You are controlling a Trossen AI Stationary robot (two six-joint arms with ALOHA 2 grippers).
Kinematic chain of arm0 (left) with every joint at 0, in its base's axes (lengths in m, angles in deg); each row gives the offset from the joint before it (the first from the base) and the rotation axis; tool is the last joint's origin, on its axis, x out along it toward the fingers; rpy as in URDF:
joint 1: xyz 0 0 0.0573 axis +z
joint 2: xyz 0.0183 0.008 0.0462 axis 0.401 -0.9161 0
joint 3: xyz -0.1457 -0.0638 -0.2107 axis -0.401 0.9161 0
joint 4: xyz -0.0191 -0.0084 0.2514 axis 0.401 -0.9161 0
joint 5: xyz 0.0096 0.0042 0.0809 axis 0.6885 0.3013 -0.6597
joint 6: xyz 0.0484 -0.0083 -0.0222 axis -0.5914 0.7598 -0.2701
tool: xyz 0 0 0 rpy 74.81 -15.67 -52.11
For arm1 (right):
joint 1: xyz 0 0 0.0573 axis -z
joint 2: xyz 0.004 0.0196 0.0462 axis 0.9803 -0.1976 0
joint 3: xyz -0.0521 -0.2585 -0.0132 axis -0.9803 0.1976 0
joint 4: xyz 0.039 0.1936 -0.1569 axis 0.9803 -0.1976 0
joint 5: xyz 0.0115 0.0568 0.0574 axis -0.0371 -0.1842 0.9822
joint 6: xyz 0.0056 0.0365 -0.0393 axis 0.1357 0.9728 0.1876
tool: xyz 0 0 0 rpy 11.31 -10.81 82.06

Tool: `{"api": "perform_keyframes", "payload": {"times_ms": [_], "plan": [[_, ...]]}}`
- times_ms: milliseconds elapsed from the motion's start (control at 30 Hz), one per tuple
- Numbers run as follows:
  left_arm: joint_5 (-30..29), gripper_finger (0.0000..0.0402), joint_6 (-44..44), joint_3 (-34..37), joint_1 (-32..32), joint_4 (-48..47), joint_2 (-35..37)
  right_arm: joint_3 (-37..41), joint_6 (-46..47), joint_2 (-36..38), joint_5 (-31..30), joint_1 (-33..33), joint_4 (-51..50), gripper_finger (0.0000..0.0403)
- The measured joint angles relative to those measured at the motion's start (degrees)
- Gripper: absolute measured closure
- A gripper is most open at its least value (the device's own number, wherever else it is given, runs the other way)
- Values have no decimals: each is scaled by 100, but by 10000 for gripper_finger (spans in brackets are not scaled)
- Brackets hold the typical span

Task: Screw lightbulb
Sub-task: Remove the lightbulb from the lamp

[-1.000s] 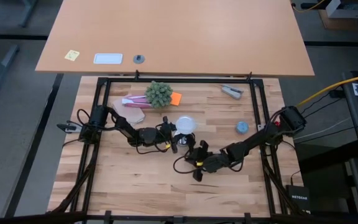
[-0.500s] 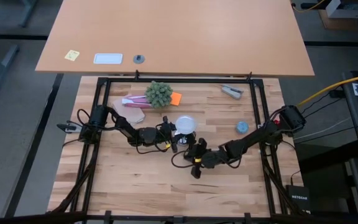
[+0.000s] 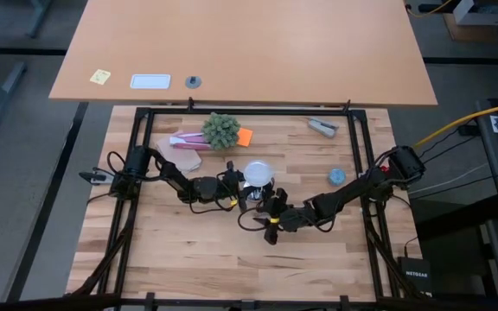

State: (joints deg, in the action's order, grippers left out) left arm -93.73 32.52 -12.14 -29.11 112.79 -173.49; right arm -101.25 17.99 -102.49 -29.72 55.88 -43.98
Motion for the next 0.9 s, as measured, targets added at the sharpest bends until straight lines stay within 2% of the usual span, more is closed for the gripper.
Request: {"api": "perform_keyframes", "payload": {"times_ms": [233, 333, 433, 567, 667, 767, 833, 900], "plan": [[0, 249, 12, -2, 0, 7, 0, -111, -259, 1, 408, -2, 208, 238], [4, 249, 8, -2, -2, -2, 2, -164, -144, 2, 836, -4, -267, 238], [7, 249, 7, -2, -2, -7, 2, -173, 240, 2, 999, -18, -835, 237], [11, 249, 5, -2, -2, -13, 2, -173, 566, 2, 979, -13, -1507, 237], [15, 249, 5, -2, -2, -11, 2, -174, 591, 2, 726, -13, -1719, 237], [4, 249, 5, -2, -2, -13, 2, -173, 677, 2, 395, -13, -1659, 237], [4, 249, 4, -2, -2, -15, 2, -173, 885, 2, 368, -11, -1450, 237], [4, 249, 3, -2, 0, -15, 2, -177, 673, 4, 370, -13, -1352, 237]]}}
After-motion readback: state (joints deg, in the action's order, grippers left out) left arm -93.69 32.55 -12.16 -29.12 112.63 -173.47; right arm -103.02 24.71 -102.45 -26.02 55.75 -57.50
